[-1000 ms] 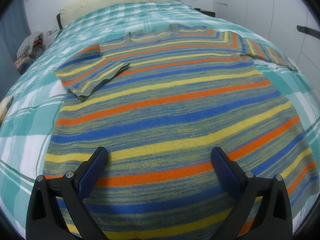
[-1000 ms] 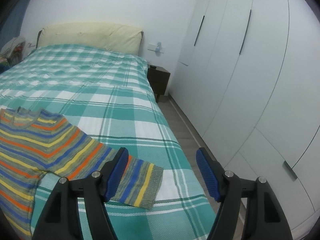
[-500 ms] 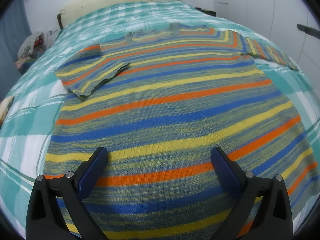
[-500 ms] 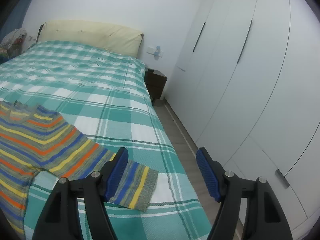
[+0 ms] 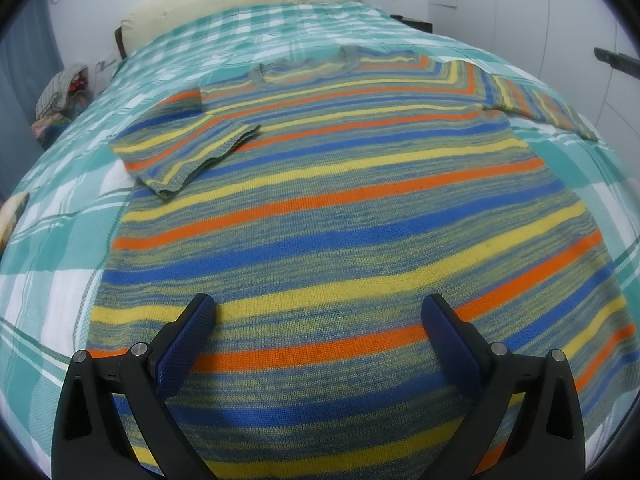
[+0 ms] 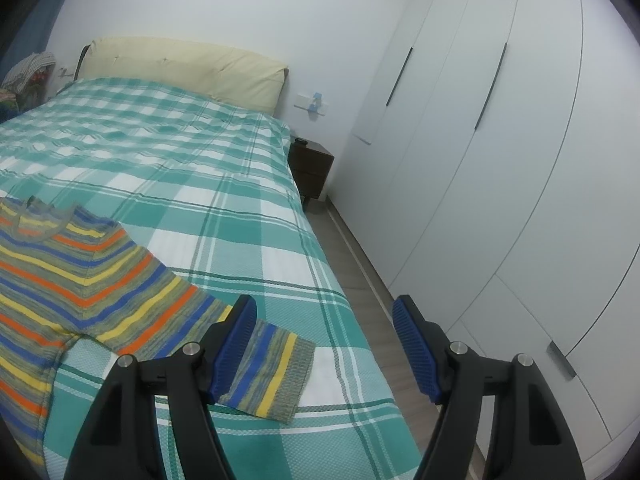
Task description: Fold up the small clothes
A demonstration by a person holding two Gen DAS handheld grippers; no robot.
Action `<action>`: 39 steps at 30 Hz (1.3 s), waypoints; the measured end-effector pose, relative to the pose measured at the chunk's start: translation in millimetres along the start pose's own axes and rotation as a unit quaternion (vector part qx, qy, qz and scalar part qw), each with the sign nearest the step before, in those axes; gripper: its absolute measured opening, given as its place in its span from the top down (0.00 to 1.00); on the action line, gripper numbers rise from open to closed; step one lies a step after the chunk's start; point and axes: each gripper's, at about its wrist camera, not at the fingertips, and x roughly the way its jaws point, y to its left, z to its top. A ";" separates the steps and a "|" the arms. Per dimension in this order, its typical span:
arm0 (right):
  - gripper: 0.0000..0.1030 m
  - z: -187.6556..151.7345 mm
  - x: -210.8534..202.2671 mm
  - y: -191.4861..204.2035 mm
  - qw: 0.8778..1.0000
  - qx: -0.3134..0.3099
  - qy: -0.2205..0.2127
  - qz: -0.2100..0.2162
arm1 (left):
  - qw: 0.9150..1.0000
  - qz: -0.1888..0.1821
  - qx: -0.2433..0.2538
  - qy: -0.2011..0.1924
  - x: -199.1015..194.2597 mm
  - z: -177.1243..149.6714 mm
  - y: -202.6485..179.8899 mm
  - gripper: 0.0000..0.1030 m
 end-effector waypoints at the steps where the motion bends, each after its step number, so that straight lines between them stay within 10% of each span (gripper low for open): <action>1: 0.32 0.0 -0.1 0.2 1.000 0.000 -0.001 0.000 | 1.000 0.000 0.000 0.000 0.0 0.0 0.0 0.00; 34: 0.32 2.2 -0.7 0.8 1.000 0.002 0.002 0.006 | 0.998 -0.037 0.001 0.045 -15.3 14.0 11.0 0.01; 39: 0.32 2.5 1.5 -1.6 1.000 0.005 0.003 0.012 | 0.998 -0.055 0.022 -0.027 -63.9 50.3 57.8 0.01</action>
